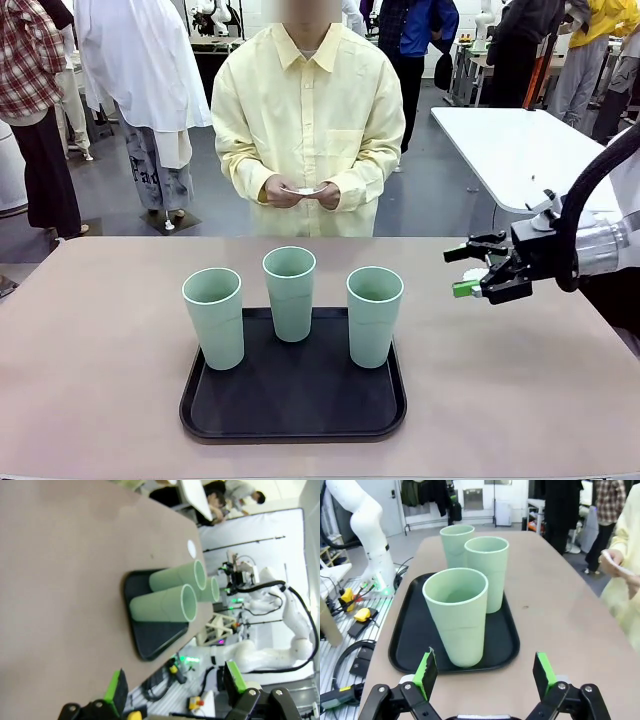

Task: Place coasters on the table and set cups on them.
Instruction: Pick up one Reusable plastic cup and place it on a coaster set by the human.

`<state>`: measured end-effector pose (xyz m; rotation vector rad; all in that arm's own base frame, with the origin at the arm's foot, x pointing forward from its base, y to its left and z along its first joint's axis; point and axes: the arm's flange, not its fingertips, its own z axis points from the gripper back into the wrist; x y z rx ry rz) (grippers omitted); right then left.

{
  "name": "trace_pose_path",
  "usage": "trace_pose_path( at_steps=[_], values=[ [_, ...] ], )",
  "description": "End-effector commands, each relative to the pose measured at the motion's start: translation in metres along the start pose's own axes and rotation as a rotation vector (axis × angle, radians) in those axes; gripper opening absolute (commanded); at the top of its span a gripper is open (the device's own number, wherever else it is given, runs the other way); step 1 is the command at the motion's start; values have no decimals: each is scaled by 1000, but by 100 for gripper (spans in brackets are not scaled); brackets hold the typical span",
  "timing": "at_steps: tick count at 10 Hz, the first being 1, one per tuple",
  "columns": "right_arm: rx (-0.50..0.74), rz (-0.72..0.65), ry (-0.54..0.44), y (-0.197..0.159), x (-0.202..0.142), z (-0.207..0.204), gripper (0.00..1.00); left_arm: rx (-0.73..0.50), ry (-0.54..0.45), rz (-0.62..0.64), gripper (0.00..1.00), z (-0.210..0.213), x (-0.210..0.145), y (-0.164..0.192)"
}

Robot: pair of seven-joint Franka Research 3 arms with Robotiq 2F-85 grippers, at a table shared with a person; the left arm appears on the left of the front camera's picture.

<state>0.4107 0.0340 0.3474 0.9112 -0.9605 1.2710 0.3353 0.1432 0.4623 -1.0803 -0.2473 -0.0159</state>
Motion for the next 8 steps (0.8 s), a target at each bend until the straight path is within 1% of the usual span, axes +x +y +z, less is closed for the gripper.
trace_pose_path(
  at_steps=[1, 2, 3, 4, 8],
  values=[
    [45, -3, 30, 1, -12, -9, 100, -18, -10, -16, 100, 1, 1, 0],
    [53, -21, 42, 1, -17, -15, 100, -18, -10, -16, 100, 1, 1, 0],
    [25, -22, 65, 4, -14, -14, 100, -18, -10, -16, 100, 1, 1, 0],
    [39, -17, 18, 3, -9, -15, 100, -18, -10, -16, 100, 1, 1, 0],
    [39, -17, 18, 3, -9, -15, 100, -18, -10, -16, 100, 1, 1, 0]
  ],
)
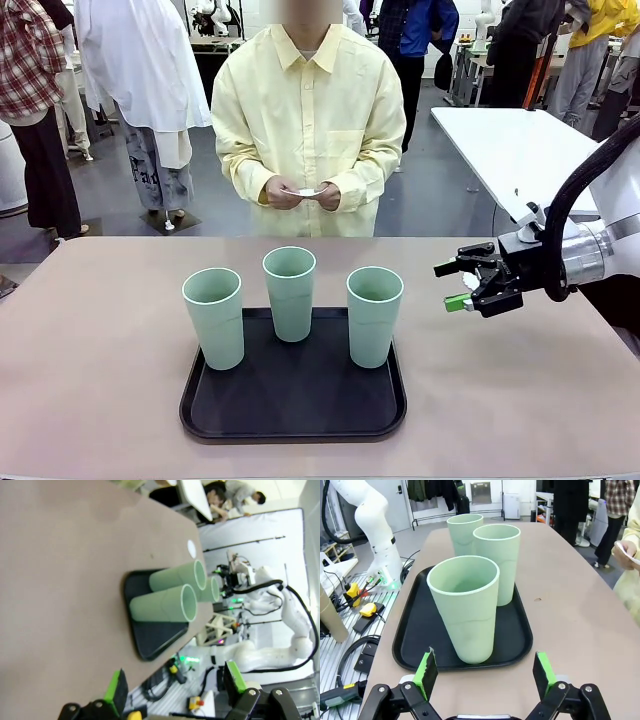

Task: Place coasters on the table and set cups on them.
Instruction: Pick up one Reusable plastic cup and place it on a coaster set by the human.

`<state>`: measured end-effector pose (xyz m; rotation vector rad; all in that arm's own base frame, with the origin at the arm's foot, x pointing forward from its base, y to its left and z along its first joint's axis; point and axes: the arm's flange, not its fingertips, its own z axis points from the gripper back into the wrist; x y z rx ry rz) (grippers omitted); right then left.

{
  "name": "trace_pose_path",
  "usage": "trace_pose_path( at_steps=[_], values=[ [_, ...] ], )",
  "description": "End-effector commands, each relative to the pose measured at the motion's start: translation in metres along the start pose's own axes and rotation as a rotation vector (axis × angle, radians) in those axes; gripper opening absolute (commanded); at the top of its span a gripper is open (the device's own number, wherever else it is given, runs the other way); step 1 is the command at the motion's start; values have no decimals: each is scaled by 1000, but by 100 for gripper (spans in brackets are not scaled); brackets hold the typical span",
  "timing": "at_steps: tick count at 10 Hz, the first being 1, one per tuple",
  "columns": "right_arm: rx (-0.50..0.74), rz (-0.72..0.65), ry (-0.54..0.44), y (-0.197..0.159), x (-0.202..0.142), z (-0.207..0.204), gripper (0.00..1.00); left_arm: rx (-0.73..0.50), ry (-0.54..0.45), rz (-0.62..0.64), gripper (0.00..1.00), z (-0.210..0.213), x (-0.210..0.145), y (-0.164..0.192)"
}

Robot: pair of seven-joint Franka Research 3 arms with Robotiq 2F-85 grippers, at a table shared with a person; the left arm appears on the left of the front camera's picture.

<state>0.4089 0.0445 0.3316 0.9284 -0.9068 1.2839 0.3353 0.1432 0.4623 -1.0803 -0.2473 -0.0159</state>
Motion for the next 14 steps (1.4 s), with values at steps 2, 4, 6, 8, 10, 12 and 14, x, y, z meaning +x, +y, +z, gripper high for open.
trace_pose_path(
  at_steps=[2, 4, 6, 8, 10, 12, 14],
  values=[
    [66, 41, -39, -1, -8, -10, 100, -17, -10, -16, 100, 1, 1, 0],
    [101, 80, -95, -4, -23, -22, 100, -17, -10, -16, 100, 1, 1, 0],
    [89, 57, -130, -13, -36, -38, 100, -17, -10, -16, 100, 1, 1, 0],
    [71, 46, -133, -19, -44, -53, 100, -17, -10, -16, 100, 1, 1, 0],
    [86, 33, -134, -24, -51, -69, 100, -17, -10, -16, 100, 1, 1, 0],
    [114, 32, -129, -28, -54, -83, 100, -17, -10, -16, 100, 1, 1, 0],
    [120, 40, -144, -28, -54, -96, 100, -17, -10, -16, 100, 1, 1, 0]
  ],
)
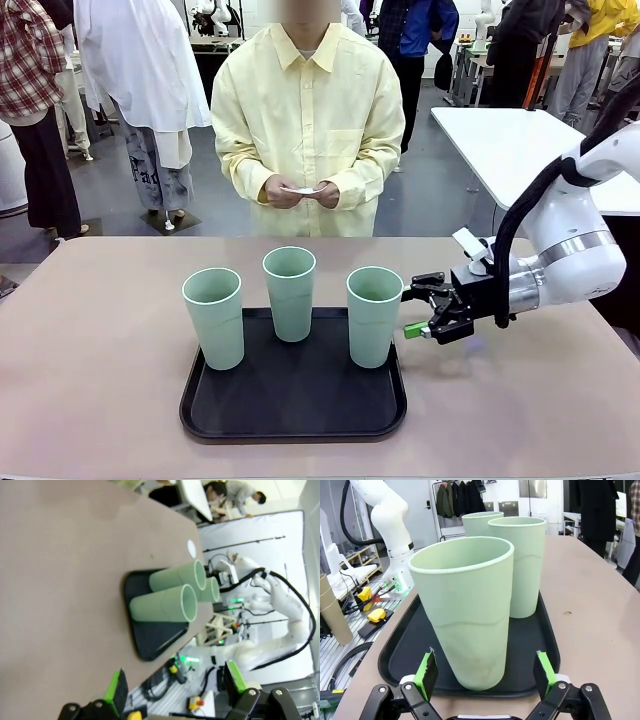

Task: Place coasters on the table and set cups on them.
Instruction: Pick up one Reusable plastic cup and place it on a coaster set by the human.

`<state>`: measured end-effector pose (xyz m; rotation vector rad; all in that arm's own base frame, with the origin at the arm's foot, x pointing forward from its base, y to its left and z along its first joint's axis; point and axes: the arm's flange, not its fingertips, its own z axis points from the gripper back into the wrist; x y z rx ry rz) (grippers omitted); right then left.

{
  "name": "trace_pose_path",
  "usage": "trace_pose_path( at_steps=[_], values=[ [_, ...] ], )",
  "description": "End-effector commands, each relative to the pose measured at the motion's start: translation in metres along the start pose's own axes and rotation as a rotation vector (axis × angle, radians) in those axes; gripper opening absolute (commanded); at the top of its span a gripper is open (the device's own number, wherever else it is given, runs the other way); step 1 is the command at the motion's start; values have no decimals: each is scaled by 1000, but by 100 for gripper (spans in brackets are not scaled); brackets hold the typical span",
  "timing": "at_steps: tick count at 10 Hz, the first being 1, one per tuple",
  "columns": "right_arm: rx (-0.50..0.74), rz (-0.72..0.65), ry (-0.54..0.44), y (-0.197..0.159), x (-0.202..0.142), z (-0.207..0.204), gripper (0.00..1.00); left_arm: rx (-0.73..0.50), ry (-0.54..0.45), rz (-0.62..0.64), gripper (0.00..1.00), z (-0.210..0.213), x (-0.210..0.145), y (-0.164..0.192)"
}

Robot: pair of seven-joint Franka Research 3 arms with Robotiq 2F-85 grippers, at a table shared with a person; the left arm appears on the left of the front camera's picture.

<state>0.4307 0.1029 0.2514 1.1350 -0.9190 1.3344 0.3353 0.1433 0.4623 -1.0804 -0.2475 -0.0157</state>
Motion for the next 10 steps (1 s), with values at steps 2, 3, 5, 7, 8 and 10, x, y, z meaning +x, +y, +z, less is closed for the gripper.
trace_pose_path(
  at_steps=[2, 3, 5, 7, 8, 10],
  values=[
    [-35, 39, -34, -10, -5, -19, 100, -17, -10, -16, 100, 1, 1, 0],
    [-30, 46, -42, -11, -5, -24, 100, -17, -10, -16, 100, 1, 1, 0],
    [-9, 38, -56, -13, -5, -33, 100, -17, -10, -16, 100, 1, 1, 0],
    [10, 27, -58, -15, -8, -38, 100, -17, -10, -16, 100, 1, 1, 0],
    [16, 19, -56, -15, -9, -40, 100, -17, -10, -16, 100, 1, 1, 0],
    [13, 6, -48, -15, -9, -39, 100, -17, -10, -16, 100, 1, 1, 0]
  ],
)
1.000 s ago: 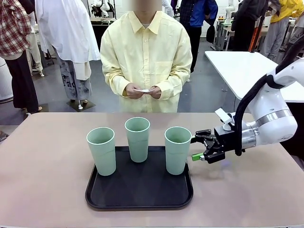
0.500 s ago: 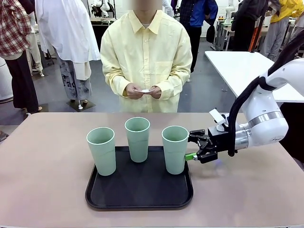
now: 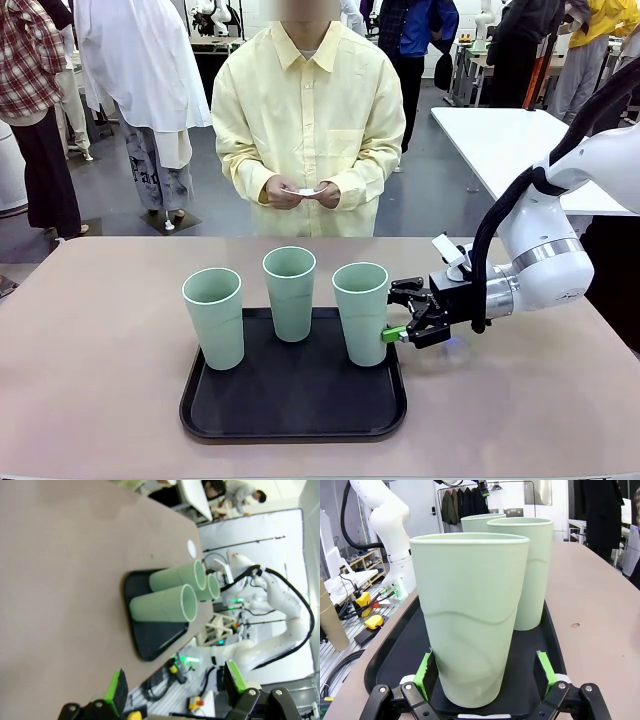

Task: Place coasters on the table and set cups on them.
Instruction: Pick up one Reusable plastic cup and place it on a coaster set by the human.

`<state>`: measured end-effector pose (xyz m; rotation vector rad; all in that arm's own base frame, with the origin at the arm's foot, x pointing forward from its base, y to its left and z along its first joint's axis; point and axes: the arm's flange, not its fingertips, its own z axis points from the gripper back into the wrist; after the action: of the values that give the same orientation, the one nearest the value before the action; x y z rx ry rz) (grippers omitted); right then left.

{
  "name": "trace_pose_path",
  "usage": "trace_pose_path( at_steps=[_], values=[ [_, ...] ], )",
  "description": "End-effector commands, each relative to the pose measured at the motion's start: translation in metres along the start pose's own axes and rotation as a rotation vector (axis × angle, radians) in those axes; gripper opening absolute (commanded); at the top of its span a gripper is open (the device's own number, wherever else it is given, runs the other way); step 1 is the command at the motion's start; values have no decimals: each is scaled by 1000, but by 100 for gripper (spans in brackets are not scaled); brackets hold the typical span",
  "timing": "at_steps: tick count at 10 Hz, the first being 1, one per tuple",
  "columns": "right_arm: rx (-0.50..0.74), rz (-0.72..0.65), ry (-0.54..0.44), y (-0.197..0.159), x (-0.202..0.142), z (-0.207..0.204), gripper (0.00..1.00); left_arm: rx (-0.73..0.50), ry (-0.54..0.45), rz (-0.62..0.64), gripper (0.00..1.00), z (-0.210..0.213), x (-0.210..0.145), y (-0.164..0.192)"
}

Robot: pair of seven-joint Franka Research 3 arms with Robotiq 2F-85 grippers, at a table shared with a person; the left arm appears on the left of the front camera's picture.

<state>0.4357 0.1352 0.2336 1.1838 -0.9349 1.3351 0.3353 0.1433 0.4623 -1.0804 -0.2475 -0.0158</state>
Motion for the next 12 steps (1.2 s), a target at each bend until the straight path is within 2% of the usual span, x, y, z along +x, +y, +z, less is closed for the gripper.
trace_pose_path(
  at_steps=[1, 4, 7, 12],
  values=[
    [-14, 2, -8, -6, -1, -4, 100, -17, -10, -16, 100, 1, 1, 0],
    [18, -11, -8, -3, -2, -7, 100, -17, -10, -16, 100, 1, 1, 0],
    [87, -12, 1, 15, 0, -19, 100, -17, -10, -16, 100, 1, 1, 0],
    [85, -5, -16, 18, 3, -31, 100, -17, -10, -16, 100, 1, 1, 0]
  ],
)
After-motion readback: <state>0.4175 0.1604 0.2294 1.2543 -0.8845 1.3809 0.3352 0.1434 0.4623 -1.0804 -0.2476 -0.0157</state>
